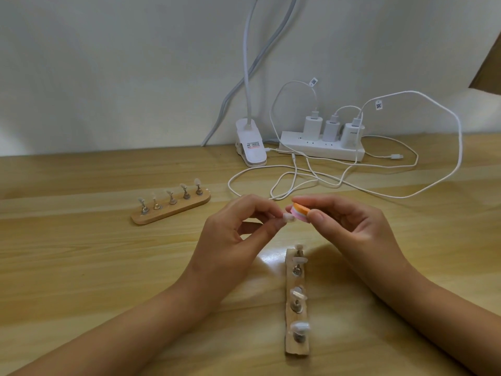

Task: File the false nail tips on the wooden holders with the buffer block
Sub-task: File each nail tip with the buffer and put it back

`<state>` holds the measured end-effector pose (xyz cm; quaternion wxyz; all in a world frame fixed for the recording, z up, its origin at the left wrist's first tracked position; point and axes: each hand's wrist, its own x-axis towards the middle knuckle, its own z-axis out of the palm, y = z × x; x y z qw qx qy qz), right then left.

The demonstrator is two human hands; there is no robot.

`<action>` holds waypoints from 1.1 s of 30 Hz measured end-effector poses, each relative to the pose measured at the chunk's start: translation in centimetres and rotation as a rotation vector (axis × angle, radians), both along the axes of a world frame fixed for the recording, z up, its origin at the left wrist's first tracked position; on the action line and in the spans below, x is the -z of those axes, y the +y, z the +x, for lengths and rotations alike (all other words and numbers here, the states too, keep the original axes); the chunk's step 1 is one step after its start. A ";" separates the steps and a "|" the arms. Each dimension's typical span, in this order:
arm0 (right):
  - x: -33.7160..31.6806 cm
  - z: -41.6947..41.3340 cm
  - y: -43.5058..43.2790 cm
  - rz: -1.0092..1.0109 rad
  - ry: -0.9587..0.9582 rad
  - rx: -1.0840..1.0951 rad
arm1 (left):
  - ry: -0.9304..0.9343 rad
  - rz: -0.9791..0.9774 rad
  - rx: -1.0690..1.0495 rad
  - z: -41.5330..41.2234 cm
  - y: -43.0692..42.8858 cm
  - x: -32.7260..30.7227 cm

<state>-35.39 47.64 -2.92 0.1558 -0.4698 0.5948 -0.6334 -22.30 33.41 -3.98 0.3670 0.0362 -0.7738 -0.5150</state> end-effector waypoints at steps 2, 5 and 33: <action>0.1 0.2 0.2 -0.038 0.042 -0.017 | 0.002 0.003 0.004 0.0 0.0 -0.1; 0.2 0.1 0.0 -0.039 0.054 -0.017 | -0.004 0.008 0.005 0.0 0.0 -0.1; 0.8 -0.2 -0.4 -0.110 0.220 0.012 | -0.089 0.164 0.028 0.3 0.0 -0.3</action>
